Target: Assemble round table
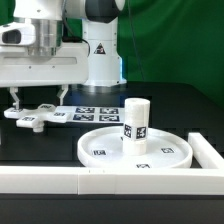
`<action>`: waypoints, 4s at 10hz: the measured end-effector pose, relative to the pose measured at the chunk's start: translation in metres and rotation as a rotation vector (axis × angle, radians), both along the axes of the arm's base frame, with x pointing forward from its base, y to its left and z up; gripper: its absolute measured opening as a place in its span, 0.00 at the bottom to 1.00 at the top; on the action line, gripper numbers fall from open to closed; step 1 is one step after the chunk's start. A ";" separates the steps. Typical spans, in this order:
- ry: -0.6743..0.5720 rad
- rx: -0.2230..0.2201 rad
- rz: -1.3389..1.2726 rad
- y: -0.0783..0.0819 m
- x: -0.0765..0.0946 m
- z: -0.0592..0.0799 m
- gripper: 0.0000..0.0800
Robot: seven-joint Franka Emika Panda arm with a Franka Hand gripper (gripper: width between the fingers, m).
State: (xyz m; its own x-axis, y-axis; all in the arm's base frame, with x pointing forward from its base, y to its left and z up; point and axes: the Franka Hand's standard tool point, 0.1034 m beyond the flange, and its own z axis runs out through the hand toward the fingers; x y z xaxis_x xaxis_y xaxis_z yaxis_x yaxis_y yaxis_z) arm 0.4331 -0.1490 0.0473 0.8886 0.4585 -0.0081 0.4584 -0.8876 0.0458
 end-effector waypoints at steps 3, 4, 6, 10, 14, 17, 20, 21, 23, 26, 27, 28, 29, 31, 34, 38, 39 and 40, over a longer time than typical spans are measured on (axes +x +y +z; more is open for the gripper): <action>0.014 0.001 -0.008 -0.008 -0.007 -0.006 0.81; 0.016 0.001 -0.007 -0.008 -0.007 -0.006 0.81; 0.019 0.001 -0.007 -0.008 -0.007 -0.008 0.81; 0.025 0.001 -0.003 -0.006 -0.007 -0.011 0.81; 0.030 0.003 0.003 -0.003 -0.008 -0.013 0.81; 0.034 0.003 0.002 -0.003 -0.010 -0.015 0.81; 0.038 0.003 0.004 -0.003 -0.010 -0.017 0.81; 0.039 0.003 0.004 -0.003 -0.010 -0.017 0.81; 0.041 0.003 0.004 -0.003 -0.011 -0.019 0.81; 0.042 0.003 0.001 -0.004 -0.011 -0.019 0.55; 0.042 0.003 0.001 -0.004 -0.011 -0.019 0.55; 0.042 0.003 0.001 -0.004 -0.011 -0.019 0.55; 0.042 0.003 0.002 -0.004 -0.011 -0.019 0.55; 0.036 0.005 -0.004 0.001 -0.008 -0.015 0.55; 0.020 0.041 -0.104 0.043 0.003 0.020 0.55; -0.021 0.054 -0.271 0.127 0.036 0.065 0.55; -0.019 0.048 -0.305 0.144 0.047 0.072 0.55; -0.008 0.049 -0.328 0.158 0.060 0.081 0.55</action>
Offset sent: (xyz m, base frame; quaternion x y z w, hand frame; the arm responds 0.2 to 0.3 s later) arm 0.0009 0.0067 -0.0047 0.0120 0.0000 -0.0059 0.9999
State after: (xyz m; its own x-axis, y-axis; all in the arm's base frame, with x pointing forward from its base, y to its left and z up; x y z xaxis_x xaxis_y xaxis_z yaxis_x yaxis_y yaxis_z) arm 0.4933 0.0086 0.1287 0.9890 0.1472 0.0146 0.1472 -0.9891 0.0016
